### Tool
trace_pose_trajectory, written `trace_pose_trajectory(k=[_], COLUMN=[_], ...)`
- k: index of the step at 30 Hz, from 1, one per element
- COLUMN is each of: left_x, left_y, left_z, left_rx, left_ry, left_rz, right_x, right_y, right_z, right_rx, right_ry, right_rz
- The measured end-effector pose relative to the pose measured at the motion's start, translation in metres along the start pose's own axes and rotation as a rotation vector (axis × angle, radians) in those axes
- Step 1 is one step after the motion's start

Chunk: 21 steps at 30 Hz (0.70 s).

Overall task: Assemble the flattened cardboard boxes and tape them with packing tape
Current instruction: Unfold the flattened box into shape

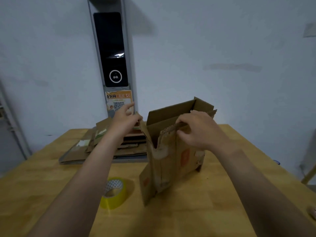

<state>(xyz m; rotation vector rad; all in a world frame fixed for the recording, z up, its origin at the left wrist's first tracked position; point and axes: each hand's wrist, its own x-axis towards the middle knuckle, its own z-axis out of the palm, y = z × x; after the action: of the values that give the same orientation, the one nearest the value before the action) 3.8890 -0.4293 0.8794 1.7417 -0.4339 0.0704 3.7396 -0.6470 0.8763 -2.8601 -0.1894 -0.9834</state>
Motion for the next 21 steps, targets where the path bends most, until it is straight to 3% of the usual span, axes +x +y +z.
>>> trace_pose_trajectory(k=[10,21], left_x=[0.033,0.050], left_y=[0.001,-0.015], left_z=[0.011,0.019], left_rx=[0.399,0.579], left_ry=[-0.311,-0.272], left_rz=[0.279,0.377], right_x=[0.013,0.000], right_y=[0.011,0.029], right_z=[0.004,-0.004], right_rx=[0.113,0.146], right_ry=[-0.009,-0.033], right_rz=[0.026,0.060])
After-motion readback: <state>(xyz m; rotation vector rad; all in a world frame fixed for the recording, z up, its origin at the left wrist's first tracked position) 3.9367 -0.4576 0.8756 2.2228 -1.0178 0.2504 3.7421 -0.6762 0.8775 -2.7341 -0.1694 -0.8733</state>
